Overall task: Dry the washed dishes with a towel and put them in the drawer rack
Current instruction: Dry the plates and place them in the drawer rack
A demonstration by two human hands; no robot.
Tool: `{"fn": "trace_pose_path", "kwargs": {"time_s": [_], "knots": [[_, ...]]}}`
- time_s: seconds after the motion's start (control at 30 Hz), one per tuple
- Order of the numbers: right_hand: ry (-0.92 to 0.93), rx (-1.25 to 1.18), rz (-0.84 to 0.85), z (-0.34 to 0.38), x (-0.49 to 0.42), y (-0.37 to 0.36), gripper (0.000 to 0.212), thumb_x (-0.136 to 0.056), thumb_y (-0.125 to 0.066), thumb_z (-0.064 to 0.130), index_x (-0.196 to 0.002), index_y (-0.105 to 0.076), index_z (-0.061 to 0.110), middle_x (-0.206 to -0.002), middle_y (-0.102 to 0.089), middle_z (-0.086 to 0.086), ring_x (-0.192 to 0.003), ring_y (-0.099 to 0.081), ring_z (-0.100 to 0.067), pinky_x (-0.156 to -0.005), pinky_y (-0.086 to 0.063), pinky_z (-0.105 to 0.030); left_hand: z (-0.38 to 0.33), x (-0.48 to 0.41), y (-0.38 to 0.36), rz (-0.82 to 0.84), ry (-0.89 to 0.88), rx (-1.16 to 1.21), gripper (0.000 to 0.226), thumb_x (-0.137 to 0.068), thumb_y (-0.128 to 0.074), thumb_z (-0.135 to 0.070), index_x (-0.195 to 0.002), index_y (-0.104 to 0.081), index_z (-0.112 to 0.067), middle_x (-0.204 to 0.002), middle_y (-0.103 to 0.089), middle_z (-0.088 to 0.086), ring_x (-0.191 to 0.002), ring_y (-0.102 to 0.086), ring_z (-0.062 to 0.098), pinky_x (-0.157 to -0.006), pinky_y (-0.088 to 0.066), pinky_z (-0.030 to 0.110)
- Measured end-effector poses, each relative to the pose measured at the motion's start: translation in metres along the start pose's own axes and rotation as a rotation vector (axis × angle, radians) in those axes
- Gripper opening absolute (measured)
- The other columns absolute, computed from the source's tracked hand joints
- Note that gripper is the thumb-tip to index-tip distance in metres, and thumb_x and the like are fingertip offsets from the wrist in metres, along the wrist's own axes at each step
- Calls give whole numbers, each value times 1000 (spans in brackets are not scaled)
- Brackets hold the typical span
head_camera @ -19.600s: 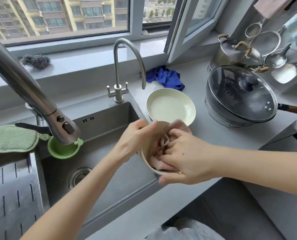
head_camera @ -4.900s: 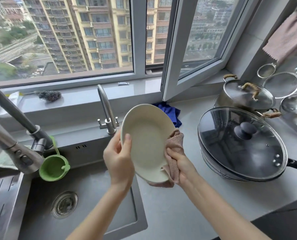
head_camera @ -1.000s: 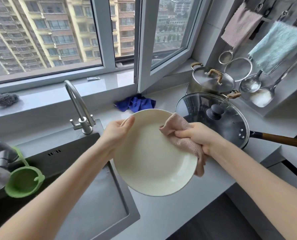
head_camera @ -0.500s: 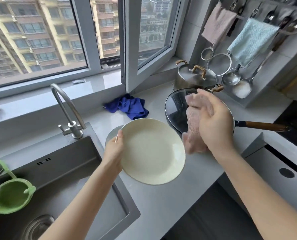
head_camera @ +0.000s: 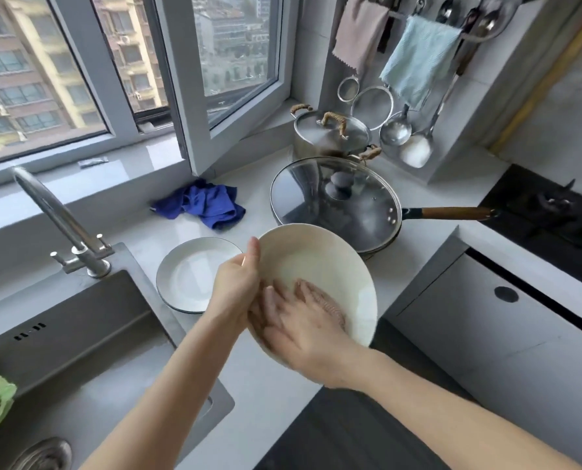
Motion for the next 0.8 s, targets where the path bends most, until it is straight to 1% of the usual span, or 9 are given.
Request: {"fn": "trace_pose_path", "kwargs": {"time_s": [0.1, 0.2, 0.33, 0.43, 0.5, 0.57, 0.67, 0.73, 0.8], "knots": [[140, -19, 39, -20, 58, -5, 52, -99, -28, 30, -149, -27, 18, -155, -29, -2, -146, -17, -19, -119, -2, -43, 0, 13, -21, 23, -34, -108, 45, -96, -38, -51, -70, -59, -21, -74, -57, 3, -61, -49, 15, -53, -41, 19], [171, 294, -157, -77, 98, 19, 52, -82, -43, 33, -134, -48, 31, -143, -48, -9, -132, -45, -32, -105, -30, -63, 8, 38, -58, 115, -20, -95, 55, -94, -40, -55, -80, -68, -9, -79, -58, 10, -70, -52, 19, -66, -41, 29], [45, 414, -462, -144, 122, 87, 61, -83, -50, 42, -141, -35, 35, -152, -31, -19, -139, -29, -38, -109, -16, -66, 22, 87, -125, 185, -11, -211, 55, -94, -38, -54, -86, -67, -8, -70, -60, 4, -64, -54, 17, -54, -42, 23], [-88, 174, -558, -181, 159, 123, 73, -79, -55, 52, -144, -22, 46, -152, -35, -9, -132, -43, -32, -107, -35, -51, 33, 122, -167, 174, 12, -182, 47, -95, -40, -50, -81, -69, -16, -69, -65, -2, -63, -59, 11, -52, -45, 17], [-210, -371, -416, -224, 182, 116, 77, -82, -65, 44, -144, -20, 49, -135, -51, 11, -119, -53, -12, -102, -41, -31, 35, 139, -193, 174, -34, -172, 50, -93, -42, -55, -77, -68, -15, -73, -63, 2, -67, -56, 16, -61, -43, 26], [-263, -853, -134, -248, 195, 92, 80, -81, -73, 29, -147, -28, 35, -135, -50, 15, -120, -52, -2, -105, -39, -24, 32, 154, -210, 175, -108, -184, 49, -90, -44, -60, -79, -62, -16, -74, -52, 5, -69, -47, 16, -65, -35, 29], [-320, -1077, 139, -260, 222, 69, 77, -80, -73, 12, -146, -34, 20, -137, -52, -4, -115, -59, -11, -94, -48, -26, 32, 177, -229, 216, -166, -216, 41, -90, -42, -61, -88, -56, -23, -78, -43, 1, -72, -39, 15, -67, -28, 29], [-326, -1168, 240, -262, 245, 59, 60, -83, -65, 1, -138, -46, 13, -132, -56, -16, -115, -60, -23, -98, -46, -37, 40, 195, -239, 223, -137, -226, 49, -85, -42, -68, -84, -56, -21, -78, -47, 0, -73, -44, 14, -66, -34, 27], [-368, -1267, 289, -266, 276, 47, 47, -85, -58, -2, -130, -54, 10, -125, -60, -20, -114, -59, -35, -103, -42, -50, 38, 209, -234, 84, -111, -207, 46, -92, -43, -56, -78, -62, -17, -73, -56, 0, -68, -51, 13, -58, -42, 18]]}}
Point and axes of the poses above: each hand's wrist, its own x-axis away from the middle knuckle, its own y-axis out of the back of the hand, z = x × y, the point moved 10 cm from there along -x, towards the middle knuckle
